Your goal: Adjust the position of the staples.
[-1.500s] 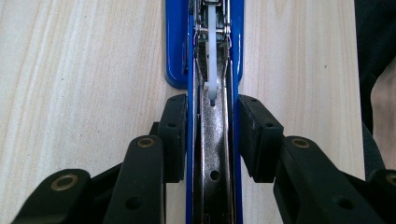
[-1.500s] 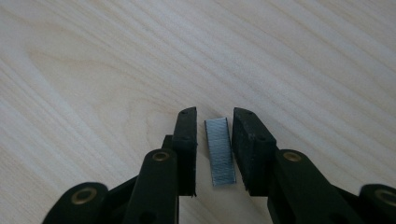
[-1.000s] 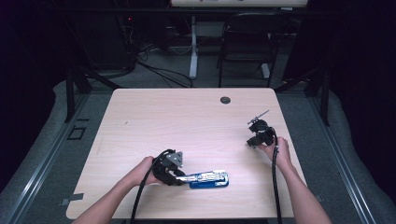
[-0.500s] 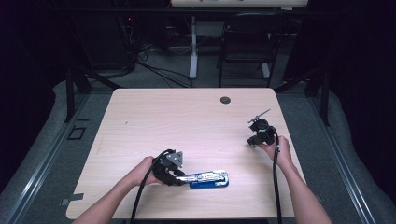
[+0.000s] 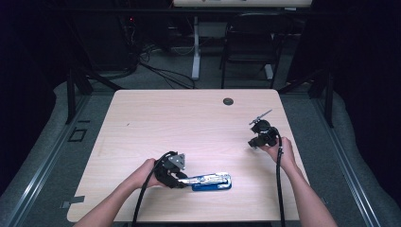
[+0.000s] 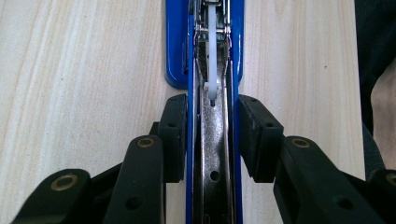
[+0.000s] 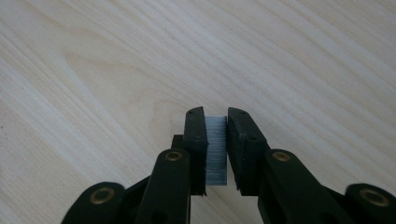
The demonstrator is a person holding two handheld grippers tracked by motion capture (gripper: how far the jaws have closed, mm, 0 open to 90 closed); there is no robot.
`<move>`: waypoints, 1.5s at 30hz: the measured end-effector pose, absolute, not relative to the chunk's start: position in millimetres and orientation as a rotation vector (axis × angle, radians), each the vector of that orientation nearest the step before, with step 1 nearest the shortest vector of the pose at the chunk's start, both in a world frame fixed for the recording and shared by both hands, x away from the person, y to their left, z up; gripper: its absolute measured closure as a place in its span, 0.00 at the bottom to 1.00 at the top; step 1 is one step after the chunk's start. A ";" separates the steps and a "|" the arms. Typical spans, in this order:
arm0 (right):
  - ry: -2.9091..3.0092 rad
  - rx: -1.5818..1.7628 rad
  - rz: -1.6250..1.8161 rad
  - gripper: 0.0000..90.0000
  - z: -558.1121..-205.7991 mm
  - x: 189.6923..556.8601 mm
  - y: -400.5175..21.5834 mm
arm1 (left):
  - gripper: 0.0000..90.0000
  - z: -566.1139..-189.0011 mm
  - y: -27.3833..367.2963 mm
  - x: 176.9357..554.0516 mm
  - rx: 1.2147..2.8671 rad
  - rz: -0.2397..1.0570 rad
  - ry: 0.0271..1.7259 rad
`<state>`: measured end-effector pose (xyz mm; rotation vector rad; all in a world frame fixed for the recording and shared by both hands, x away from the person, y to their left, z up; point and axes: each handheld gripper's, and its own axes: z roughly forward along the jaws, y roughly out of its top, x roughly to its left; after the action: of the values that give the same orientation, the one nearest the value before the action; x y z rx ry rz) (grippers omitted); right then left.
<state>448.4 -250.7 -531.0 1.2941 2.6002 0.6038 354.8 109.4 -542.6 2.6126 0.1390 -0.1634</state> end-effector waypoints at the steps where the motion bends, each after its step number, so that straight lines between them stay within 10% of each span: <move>1: 2.603 1.281 0.590 0.87 -530.8 448.3 -250.6 | 0.72 -542.6 109.5 354.8 2.613 -0.164 0.138; 45: 2.711 1.117 0.624 0.87 -513.2 419.0 -220.3 | 0.72 -543.3 109.2 354.4 2.606 -0.151 0.149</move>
<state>419.0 -220.3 -513.2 1.1170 2.7114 0.6239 354.4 109.2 -543.3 2.6064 0.1488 -0.1509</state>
